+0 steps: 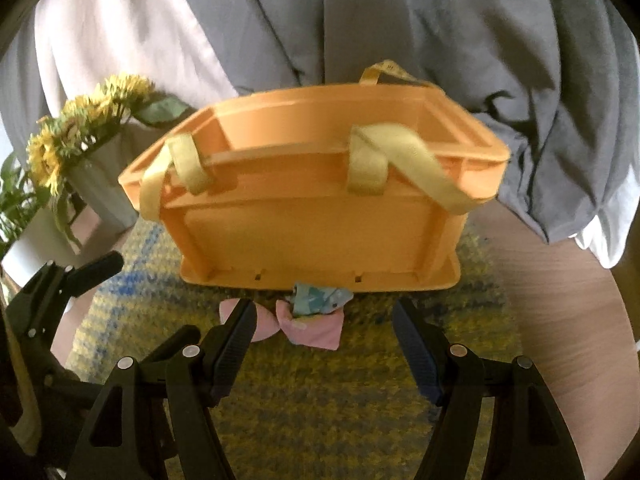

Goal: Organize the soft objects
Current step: 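Withdraw both tools from the crate toward the pink sponges, then grasp the pink sponge with the left tool while the right tool grasps the pink-blue cloth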

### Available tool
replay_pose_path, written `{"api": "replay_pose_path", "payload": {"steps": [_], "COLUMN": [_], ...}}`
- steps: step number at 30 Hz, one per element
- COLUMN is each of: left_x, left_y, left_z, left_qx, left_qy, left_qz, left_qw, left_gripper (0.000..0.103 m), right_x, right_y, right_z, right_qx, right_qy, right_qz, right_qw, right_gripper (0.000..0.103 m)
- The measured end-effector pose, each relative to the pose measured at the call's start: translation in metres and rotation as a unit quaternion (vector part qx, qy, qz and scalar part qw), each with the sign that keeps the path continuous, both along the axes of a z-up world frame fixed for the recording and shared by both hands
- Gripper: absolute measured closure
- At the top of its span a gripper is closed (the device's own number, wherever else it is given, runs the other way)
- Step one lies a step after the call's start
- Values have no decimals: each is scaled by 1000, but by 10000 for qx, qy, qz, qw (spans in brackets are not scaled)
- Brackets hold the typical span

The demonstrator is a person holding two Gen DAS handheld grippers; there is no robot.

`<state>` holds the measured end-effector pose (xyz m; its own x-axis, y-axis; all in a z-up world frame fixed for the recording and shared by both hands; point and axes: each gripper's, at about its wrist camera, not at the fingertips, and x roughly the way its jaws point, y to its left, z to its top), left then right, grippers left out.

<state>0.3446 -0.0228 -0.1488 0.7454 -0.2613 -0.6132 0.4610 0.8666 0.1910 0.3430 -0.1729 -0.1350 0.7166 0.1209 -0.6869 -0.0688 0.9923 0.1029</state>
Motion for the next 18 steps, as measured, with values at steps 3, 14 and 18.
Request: {"api": "replay_pose_path", "payload": {"steps": [3, 14, 18], "left_x": [5, 26, 33], "left_y": [-4, -14, -18], "left_z": [-8, -29, -36], "left_qx": [163, 326, 293], "left_qy": [28, 346, 521], "left_qz": [-290, -914, -1015], "left_qw": [9994, 9947, 9930], "left_gripper": [22, 36, 41], "right_x": [6, 31, 38], "right_y": [3, 12, 13], "right_z": [-8, -35, -43], "right_qx": [-43, -50, 35], "right_qy": [87, 409, 536], "right_qz": [74, 244, 272], "right_qw": [9999, 9989, 9982], "right_gripper": [32, 37, 40]}}
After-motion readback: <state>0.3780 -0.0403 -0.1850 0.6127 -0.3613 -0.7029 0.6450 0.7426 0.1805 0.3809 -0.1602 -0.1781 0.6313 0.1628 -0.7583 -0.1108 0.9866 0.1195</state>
